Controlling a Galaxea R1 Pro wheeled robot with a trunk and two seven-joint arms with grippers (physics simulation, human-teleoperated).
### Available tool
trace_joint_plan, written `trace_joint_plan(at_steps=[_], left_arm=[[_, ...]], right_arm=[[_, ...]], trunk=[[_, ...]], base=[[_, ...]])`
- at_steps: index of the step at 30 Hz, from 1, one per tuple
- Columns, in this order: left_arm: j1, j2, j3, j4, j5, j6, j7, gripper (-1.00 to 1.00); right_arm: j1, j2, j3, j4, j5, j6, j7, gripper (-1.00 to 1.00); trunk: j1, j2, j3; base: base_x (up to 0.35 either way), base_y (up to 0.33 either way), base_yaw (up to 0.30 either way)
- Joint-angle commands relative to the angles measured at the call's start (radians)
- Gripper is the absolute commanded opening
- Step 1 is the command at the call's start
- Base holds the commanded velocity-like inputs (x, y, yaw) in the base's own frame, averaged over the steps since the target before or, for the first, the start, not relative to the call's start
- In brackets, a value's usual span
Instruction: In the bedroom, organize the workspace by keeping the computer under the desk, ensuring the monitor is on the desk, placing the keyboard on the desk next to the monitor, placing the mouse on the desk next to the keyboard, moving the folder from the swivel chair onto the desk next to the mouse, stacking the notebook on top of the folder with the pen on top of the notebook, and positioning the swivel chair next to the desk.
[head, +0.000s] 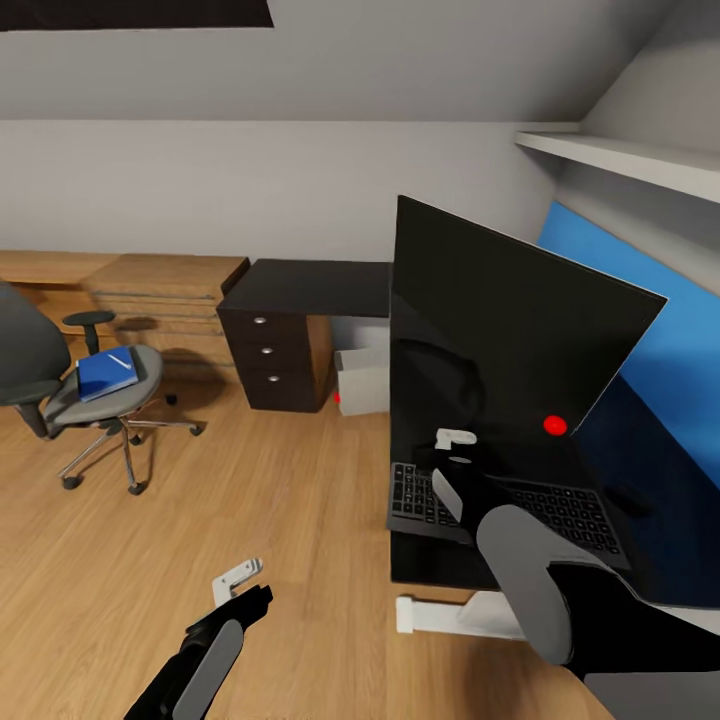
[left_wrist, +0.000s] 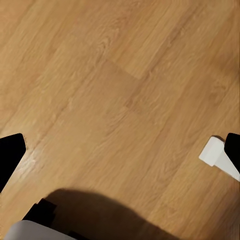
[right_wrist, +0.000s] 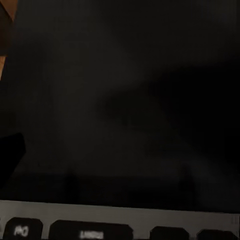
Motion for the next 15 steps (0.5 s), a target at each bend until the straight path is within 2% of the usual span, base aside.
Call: trace_joint_plan(at_steps=[1,5,15], left_arm=[[-0.001,0.000,-0.002,-0.001,0.005,0.003,0.007,1.00],[-0.001,0.000,-0.002,-0.001,0.005,0.003,0.008,1.00],[-0.001,0.000,-0.002,0.001,0.005,0.003,0.009,1.00]], right_arm=[[0.000,0.001,-0.005,-0.002,0.003,0.006,-0.002,1.00],[0.000,0.001,-0.005,-0.002,0.004,0.008,-0.003,1.00],[0.000,0.000,-0.006,-0.001,0.006,0.010,-0.003,1.00]], trunk=[[0.000,-0.001,-0.001],[0.000,-0.001,-0.001],[0.000,-0.001,-0.001]], base=[[0.000,0.000,0.246],[0.000,0.000,0.120],[0.000,0.000,0.017]])
